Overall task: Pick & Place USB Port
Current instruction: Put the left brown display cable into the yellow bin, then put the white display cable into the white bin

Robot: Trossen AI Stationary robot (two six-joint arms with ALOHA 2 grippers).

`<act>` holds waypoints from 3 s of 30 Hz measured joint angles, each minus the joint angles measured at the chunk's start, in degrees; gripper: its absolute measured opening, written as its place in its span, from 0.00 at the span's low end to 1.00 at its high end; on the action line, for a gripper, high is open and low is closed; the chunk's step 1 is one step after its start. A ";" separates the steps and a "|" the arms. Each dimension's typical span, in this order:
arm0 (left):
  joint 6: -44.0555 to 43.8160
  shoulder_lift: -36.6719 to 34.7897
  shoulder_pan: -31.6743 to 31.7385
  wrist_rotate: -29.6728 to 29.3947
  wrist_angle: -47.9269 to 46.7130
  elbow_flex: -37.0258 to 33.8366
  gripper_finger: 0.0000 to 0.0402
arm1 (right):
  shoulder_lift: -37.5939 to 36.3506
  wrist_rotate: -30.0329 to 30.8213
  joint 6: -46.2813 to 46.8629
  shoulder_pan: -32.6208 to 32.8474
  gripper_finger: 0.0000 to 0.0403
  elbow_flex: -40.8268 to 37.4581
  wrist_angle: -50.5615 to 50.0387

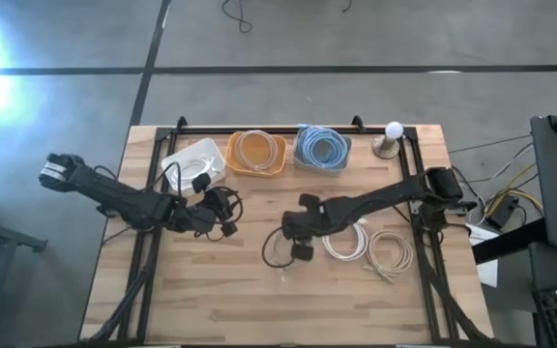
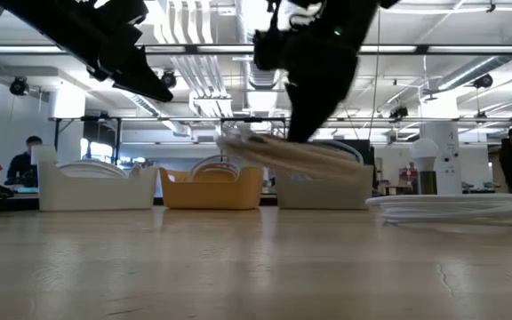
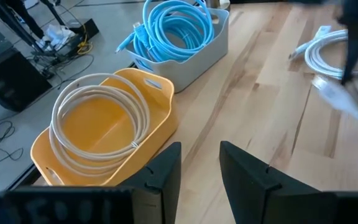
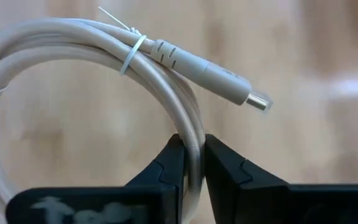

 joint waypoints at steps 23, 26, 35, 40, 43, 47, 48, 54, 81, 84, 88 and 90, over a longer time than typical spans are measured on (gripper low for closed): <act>3.05 0.00 0.00 -0.03 0.38 0.96 0.30 | 0.34 19.68 -18.56 -20.68 0.11 6.13 29.38; 3.07 0.00 0.00 -0.03 0.34 0.96 0.30 | 0.34 19.54 -17.04 -23.00 0.11 5.25 32.86; 3.09 0.00 0.00 -0.03 0.32 0.96 0.30 | 0.34 19.40 -9.45 -27.04 0.11 0.16 36.90; 3.09 0.00 0.00 -0.03 0.32 0.96 0.30 | 0.34 18.84 -7.68 -27.47 0.11 -5.15 46.77; 3.09 0.00 0.00 -0.01 0.34 0.96 0.30 | 0.34 18.84 -6.28 -27.47 0.11 -7.73 50.73; 3.09 0.00 0.00 -0.03 0.39 0.96 0.30 | 0.34 17.87 -4.41 -27.70 0.11 -9.43 51.39; 3.07 0.00 0.00 -0.02 0.46 0.95 0.30 | 0.45 17.24 -3.71 -27.82 0.11 -9.67 51.24; 6.48 -0.02 0.07 3.67 1.74 0.94 0.30 | 5.36 11.24 -2.22 -28.65 0.11 -7.85 51.13; 14.50 0.11 0.13 21.83 7.38 0.70 0.30 | 13.29 13.55 -6.62 -28.67 0.31 5.62 36.35; 14.06 0.11 0.12 21.83 7.38 0.28 0.30 | 12.26 13.61 -6.62 -28.40 0.34 5.62 35.66; 13.08 0.13 0.12 21.82 7.21 -0.07 0.30 | 11.03 13.57 -6.87 -27.54 0.37 5.60 35.19; 12.82 0.13 0.13 21.81 7.23 -0.07 0.30 | 10.00 13.52 -7.47 -27.02 0.38 5.60 34.65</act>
